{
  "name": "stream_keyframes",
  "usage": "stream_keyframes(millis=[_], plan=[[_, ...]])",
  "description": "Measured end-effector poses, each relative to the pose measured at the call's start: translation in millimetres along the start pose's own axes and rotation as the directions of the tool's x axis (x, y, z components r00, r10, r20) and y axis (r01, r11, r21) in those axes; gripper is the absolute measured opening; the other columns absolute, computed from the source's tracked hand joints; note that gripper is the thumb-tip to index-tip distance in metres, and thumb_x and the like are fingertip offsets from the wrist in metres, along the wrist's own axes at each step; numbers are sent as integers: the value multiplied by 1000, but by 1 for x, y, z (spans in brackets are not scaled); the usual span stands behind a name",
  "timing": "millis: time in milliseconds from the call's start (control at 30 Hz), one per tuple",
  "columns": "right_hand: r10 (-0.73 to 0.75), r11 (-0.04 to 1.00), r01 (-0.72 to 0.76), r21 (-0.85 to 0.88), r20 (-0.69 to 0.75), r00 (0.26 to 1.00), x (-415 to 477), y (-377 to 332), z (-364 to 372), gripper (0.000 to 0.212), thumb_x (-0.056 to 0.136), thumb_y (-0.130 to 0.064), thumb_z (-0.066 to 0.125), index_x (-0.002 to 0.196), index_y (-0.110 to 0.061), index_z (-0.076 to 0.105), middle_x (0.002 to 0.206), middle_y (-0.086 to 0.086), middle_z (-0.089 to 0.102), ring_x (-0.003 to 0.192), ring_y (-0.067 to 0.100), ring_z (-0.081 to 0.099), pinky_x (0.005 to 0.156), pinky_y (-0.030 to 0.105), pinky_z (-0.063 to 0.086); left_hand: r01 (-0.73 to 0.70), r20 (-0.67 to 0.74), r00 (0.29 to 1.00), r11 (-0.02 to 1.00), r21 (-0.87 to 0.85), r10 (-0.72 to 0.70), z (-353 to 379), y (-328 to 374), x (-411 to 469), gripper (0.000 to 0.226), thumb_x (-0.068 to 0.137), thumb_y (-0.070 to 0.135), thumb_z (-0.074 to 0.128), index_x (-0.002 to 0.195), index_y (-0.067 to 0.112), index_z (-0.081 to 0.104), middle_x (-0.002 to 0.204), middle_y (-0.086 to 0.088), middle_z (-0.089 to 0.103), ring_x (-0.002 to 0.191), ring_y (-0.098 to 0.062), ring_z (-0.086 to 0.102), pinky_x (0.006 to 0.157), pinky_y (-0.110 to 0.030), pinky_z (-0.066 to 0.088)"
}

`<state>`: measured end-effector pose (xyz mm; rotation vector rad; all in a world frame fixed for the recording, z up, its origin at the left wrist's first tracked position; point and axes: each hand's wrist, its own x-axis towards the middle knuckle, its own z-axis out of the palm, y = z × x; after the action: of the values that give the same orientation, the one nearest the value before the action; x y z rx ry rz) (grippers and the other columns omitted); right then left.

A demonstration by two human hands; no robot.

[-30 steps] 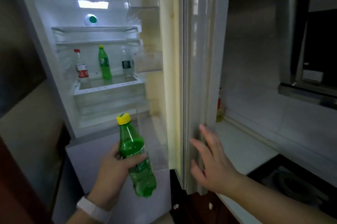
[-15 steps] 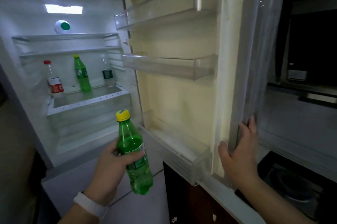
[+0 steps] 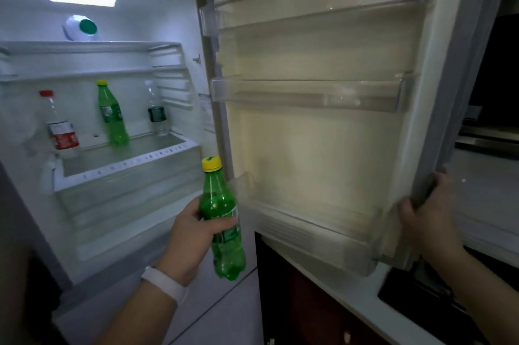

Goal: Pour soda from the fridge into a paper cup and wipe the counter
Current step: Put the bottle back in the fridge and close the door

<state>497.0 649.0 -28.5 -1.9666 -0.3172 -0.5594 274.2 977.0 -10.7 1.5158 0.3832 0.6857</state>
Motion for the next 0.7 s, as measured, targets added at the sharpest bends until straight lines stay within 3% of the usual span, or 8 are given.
stream_keyframes(millis=[100, 200, 267, 333, 400, 533, 633, 700], plan=[[48, 999, -49, -14, -71, 996, -7, -19, -7, 65, 88, -7, 64, 142, -5, 30, 157, 13, 16, 140, 26, 24, 113, 30, 22, 12, -4, 1000, 1000, -20, -12, -3, 0, 9, 44, 63, -3, 85, 101, 15, 73, 96, -7, 76, 97, -33, 70, 88, -48, 57], [-109, 993, 102, -54, -154, 982, -28, -56, 0, 60, 85, -17, 60, 137, 2, 38, 149, 21, 26, 131, 21, 29, 104, 14, 17, 14, -9, 1000, 1000, -16, -14, -8, 4, 16, 42, 65, -3, 84, 101, 16, 73, 96, -7, 77, 95, -33, 71, 90, -54, 55], [-258, 963, 255, -89, -24, 966, -44, -81, 16, 47, 85, -16, 59, 128, 0, 50, 134, 17, 46, 118, 22, 43, 99, 18, 28, 9, 5, 1000, 1000, 7, -9, -12, 10, 21, 42, 64, -2, 85, 101, 16, 74, 97, -8, 77, 95, -32, 71, 91, -56, 55], [-309, 947, 321, -26, 214, 927, -60, -105, 37, 30, 90, -14, 63, 119, -16, 58, 114, -6, 57, 100, 14, 55, 84, 23, 39, 0, 7, 1000, 1000, 12, 0, -16, 17, 27, 41, 64, -2, 85, 99, 15, 74, 96, -9, 76, 94, -33, 71, 89, -56, 56], [-302, 949, 306, 72, 478, 825, -74, -132, 63, 25, 90, -19, 65, 109, -32, 55, 103, -21, 55, 93, -1, 57, 76, 18, 43, -4, -5, 1000, 1000, 10, 5, -19, 25, 33, 43, 63, -2, 85, 101, 13, 73, 96, -10, 76, 94, -34, 71, 87, -54, 57], [-316, 949, 186, 256, 732, 603, -78, -165, 129, 28, 89, -25, 65, 111, -32, 50, 108, -14, 54, 96, 6, 58, 82, 25, 51, -20, -44, 999, 999, 40, 22, -31, 35, 51, 43, 62, 2, 86, 101, 14, 73, 96, -9, 76, 93, -31, 72, 87, -55, 57], [-289, 957, 116, 265, 855, 431, -69, -181, 181, 55, 81, -46, 72, 127, -31, 45, 116, -12, 52, 101, 1, 57, 82, 20, 48, -35, -99, 994, 998, 61, 41, -41, 44, 65, 37, 62, 2, 86, 94, 18, 75, 92, -7, 77, 90, -29, 73, 84, -51, 58], [-280, 960, 101, 260, 897, 342, -63, -190, 218, 77, 69, -60, 74, 134, -33, 41, 122, -8, 55, 103, 7, 63, 86, 30, 54, -47, -122, 991, 996, 78, 56, -48, 52, 75, 34, 64, 2, 85, 92, 19, 75, 91, -7, 77, 90, -29, 73, 83, -49, 59]])
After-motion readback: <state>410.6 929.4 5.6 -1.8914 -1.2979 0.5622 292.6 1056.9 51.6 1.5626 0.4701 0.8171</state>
